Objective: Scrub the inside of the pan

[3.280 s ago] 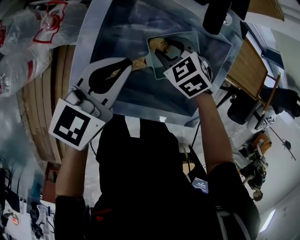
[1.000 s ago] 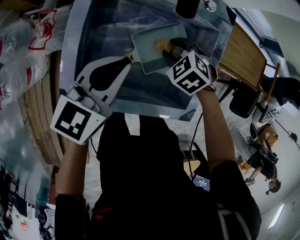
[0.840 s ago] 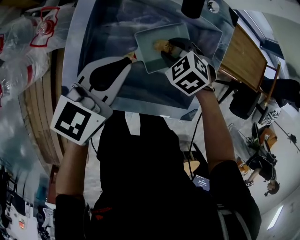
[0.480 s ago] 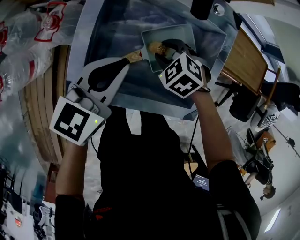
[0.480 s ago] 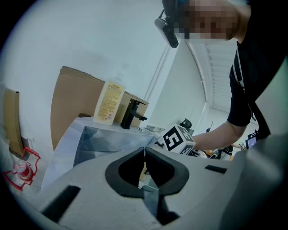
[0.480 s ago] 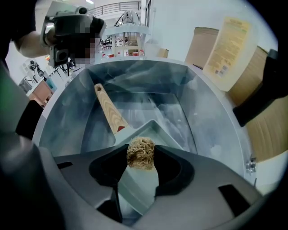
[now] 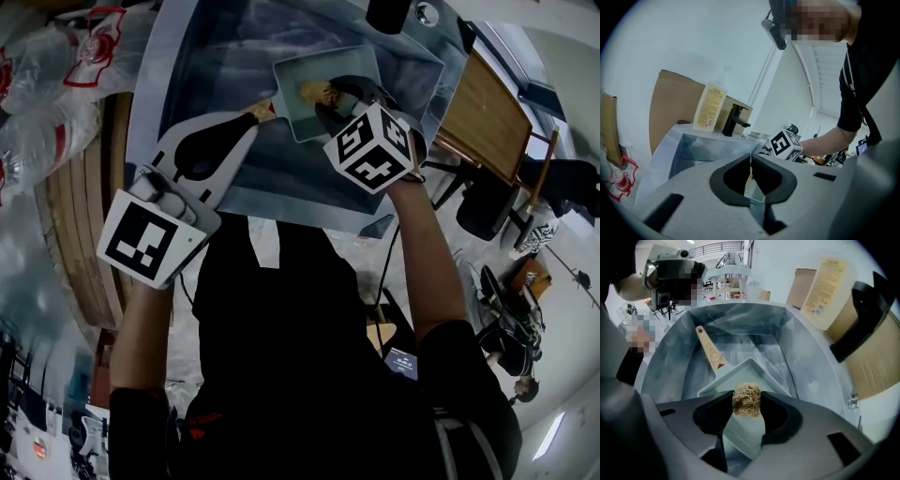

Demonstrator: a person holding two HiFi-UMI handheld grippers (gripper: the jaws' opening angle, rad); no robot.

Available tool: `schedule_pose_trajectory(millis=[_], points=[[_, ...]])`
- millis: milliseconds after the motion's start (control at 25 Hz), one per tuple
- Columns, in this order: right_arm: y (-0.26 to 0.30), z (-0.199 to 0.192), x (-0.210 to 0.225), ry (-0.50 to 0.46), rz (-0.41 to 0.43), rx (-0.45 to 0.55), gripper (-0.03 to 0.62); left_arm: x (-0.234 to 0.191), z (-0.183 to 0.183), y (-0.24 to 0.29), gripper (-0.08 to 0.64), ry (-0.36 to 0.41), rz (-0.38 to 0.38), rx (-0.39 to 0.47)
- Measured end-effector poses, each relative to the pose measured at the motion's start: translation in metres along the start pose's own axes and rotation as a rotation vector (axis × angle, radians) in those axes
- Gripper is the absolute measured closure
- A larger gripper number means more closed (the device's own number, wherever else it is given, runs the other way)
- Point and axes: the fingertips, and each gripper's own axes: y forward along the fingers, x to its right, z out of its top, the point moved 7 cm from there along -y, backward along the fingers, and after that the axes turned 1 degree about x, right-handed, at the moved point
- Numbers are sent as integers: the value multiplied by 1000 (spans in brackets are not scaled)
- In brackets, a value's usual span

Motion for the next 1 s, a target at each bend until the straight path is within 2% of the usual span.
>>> schedule_pose_trajectory(millis=[240, 400, 1000], points=[[-13, -33, 17, 18, -35, -45, 411, 12, 3, 21, 534, 14, -30, 2], [-18, -47, 21, -2, -49, -84, 411, 17, 5, 29, 534, 17, -39, 3], [-17, -66, 18, -43, -14, -199, 411, 19, 7, 38, 534, 15, -49, -1]])
